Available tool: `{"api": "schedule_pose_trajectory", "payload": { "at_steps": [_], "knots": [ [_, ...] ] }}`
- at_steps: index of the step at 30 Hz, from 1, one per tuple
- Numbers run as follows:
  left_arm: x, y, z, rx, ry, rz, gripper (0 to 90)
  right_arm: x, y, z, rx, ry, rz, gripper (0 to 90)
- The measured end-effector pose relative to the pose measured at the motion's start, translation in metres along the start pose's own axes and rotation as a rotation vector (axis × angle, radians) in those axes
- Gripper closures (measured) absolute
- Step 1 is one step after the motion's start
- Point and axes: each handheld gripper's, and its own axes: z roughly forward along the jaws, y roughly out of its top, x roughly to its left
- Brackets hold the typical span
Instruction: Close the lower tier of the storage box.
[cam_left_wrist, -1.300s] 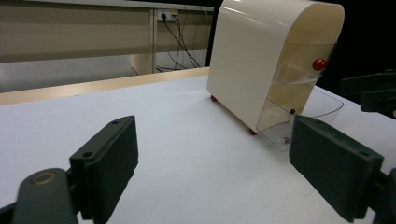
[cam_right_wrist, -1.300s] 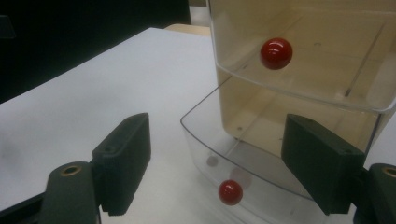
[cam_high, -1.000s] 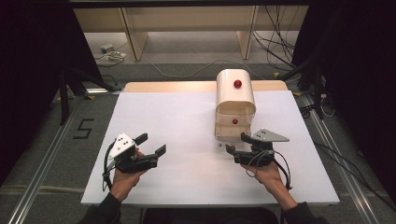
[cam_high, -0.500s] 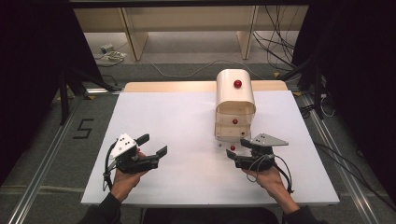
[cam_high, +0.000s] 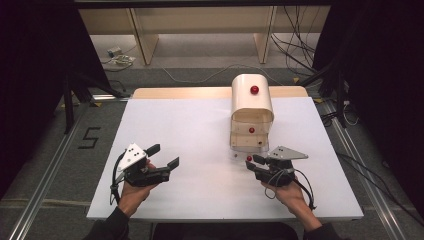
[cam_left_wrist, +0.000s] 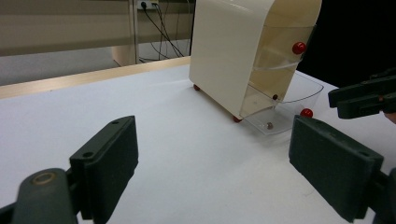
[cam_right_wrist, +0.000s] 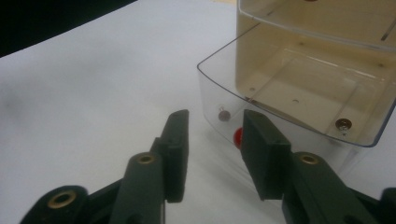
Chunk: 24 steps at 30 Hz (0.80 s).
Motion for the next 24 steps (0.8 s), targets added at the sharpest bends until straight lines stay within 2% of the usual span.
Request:
{"api": "schedule_pose_trajectory", "payload": {
  "at_steps": [11, 13, 24],
  "knots": [
    [-0.001, 0.0, 0.0, 0.001, -0.003, 0.005, 15.7, -0.004, -0.003, 0.001, 0.012, -0.03, -0.009, 80.8],
    [-0.001, 0.0, 0.0, 0.0, -0.003, 0.005, 15.7, -0.005, -0.004, 0.002, 0.02, -0.033, 0.002, 82.6],
    [-0.001, 0.0, 0.0, 0.0, -0.004, 0.007, 15.6, -0.011, -0.008, 0.008, 0.042, -0.079, -0.001, 88.3]
  ]
}}
